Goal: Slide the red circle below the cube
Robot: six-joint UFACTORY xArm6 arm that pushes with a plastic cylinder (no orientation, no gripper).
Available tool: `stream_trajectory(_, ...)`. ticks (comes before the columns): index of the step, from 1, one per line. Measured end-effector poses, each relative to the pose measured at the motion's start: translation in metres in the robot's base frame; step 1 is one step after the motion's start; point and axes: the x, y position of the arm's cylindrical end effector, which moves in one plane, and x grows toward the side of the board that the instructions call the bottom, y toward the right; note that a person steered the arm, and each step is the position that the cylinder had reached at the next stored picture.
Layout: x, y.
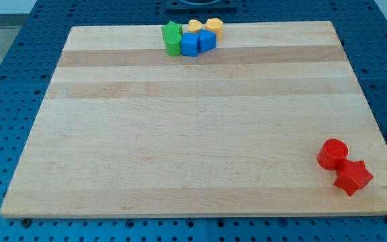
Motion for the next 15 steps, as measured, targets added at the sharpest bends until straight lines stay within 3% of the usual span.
stream_trajectory(3, 0.138, -0.017)
stream_trajectory(4, 0.137, -0.083)
stream_trajectory(6, 0.033, -0.189)
stream_trajectory(7, 0.033, -0.184)
stream_trajectory(9, 0.077, -0.124)
stream_trajectory(10, 0.035, -0.153)
stream_trajectory(11, -0.028, -0.225)
stream_trajectory(12, -0.06, -0.256)
stream_trajectory(15, 0.013, -0.177)
